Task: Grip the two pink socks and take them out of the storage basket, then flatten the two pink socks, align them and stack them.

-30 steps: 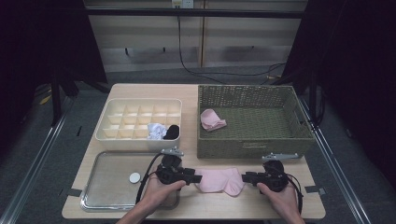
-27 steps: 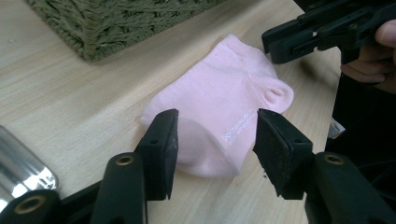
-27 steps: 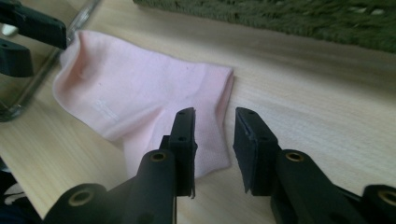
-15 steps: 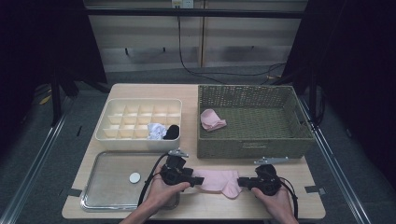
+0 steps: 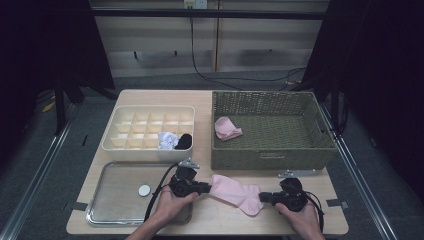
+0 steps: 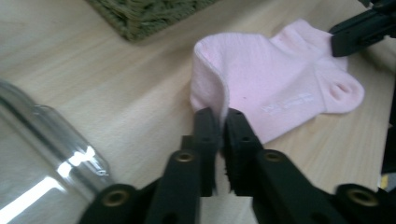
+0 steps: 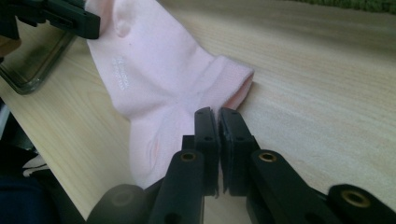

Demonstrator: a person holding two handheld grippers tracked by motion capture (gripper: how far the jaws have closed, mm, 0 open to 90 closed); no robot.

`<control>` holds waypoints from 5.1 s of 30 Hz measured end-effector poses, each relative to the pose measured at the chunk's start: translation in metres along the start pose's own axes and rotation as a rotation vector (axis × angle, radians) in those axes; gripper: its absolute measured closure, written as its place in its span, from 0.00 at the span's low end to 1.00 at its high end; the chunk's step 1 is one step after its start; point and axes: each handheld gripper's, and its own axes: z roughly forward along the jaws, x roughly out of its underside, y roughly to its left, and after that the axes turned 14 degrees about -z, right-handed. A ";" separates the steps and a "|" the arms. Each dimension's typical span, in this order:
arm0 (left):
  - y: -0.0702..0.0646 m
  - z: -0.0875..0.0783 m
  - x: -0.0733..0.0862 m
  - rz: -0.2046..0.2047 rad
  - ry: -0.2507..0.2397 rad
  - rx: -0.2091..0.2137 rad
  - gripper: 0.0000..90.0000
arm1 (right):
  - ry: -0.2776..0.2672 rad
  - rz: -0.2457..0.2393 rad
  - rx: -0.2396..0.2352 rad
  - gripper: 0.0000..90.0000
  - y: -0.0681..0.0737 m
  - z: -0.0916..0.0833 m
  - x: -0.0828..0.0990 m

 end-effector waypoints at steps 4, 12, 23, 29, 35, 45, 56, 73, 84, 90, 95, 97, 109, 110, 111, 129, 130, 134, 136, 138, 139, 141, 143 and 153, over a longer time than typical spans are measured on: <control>-0.006 -0.002 0.004 0.019 0.024 0.025 0.99 | 0.033 -0.004 0.034 0.96 -0.001 0.001 0.001; -0.007 -0.004 0.013 0.009 0.040 0.065 0.95 | 0.027 0.018 0.030 0.93 -0.004 0.001 0.004; -0.002 -0.017 0.010 -0.025 0.000 0.068 0.57 | -0.038 0.035 0.002 0.73 -0.006 -0.003 0.001; 0.002 -0.029 0.008 -0.020 0.002 0.053 0.50 | -0.069 0.035 -0.005 0.64 -0.004 -0.009 -0.003; 0.006 -0.044 0.011 0.003 -0.009 0.001 0.49 | -0.089 0.021 -0.032 0.60 -0.001 -0.012 -0.008; 0.014 -0.072 0.024 0.006 -0.033 0.024 0.49 | -0.119 0.008 -0.045 0.56 0.001 -0.019 -0.018; 0.033 -0.102 0.037 -0.053 -0.137 0.012 0.50 | -0.151 -0.004 -0.069 0.56 0.005 -0.023 -0.031; 0.045 -0.109 0.042 -0.080 -0.171 -0.050 0.43 | -0.197 -0.035 -0.102 0.59 0.008 -0.051 -0.066; 0.047 -0.111 0.043 -0.088 -0.182 -0.052 0.42 | -0.244 -0.049 -0.080 0.56 0.000 -0.059 -0.104; 0.046 -0.111 0.044 -0.075 -0.170 -0.046 0.42 | -0.228 -0.067 -0.080 0.56 -0.006 -0.046 -0.119; 0.048 -0.110 0.045 -0.076 -0.158 -0.043 0.43 | -0.210 -0.075 -0.077 0.55 -0.011 -0.038 -0.132; 0.048 -0.111 0.045 -0.070 -0.161 -0.036 0.43 | -0.204 -0.079 -0.078 0.55 -0.013 -0.034 -0.138; 0.050 -0.112 0.045 -0.088 -0.170 -0.035 0.42 | -0.159 -0.079 -0.072 0.53 -0.025 -0.004 -0.159; 0.050 -0.112 0.045 -0.089 -0.173 -0.036 0.42 | -0.160 -0.079 -0.069 0.53 -0.026 -0.004 -0.160; 0.050 -0.113 0.045 -0.086 -0.170 -0.038 0.42 | -0.163 -0.076 -0.067 0.53 -0.029 -0.004 -0.163; 0.052 -0.110 0.044 -0.092 -0.161 -0.034 0.42 | -0.097 -0.047 -0.036 0.51 -0.058 0.023 -0.188; 0.052 -0.110 0.044 -0.090 -0.161 -0.036 0.41 | -0.093 -0.051 -0.035 0.51 -0.060 0.024 -0.190; 0.052 -0.113 0.045 -0.093 -0.163 -0.025 0.41 | -0.075 -0.065 -0.030 0.52 -0.061 0.030 -0.201; 0.051 -0.113 0.045 -0.092 -0.161 -0.013 0.41 | -0.063 -0.064 -0.035 0.52 -0.060 0.034 -0.204; 0.050 -0.112 0.044 -0.086 -0.158 -0.009 0.41 | -0.050 -0.073 -0.035 0.53 -0.059 0.038 -0.206; 0.050 -0.112 0.044 -0.086 -0.158 -0.009 0.41 | -0.050 -0.073 -0.035 0.53 -0.059 0.038 -0.206; 0.051 -0.112 0.044 -0.086 -0.158 -0.010 0.41 | -0.031 -0.069 -0.033 0.53 -0.058 0.046 -0.210; 0.052 -0.111 0.043 -0.090 -0.159 -0.009 0.41 | -0.014 -0.064 -0.033 0.54 -0.058 0.051 -0.213; 0.053 -0.112 0.043 -0.091 -0.166 -0.009 0.40 | 0.043 -0.050 -0.007 0.54 -0.069 0.071 -0.233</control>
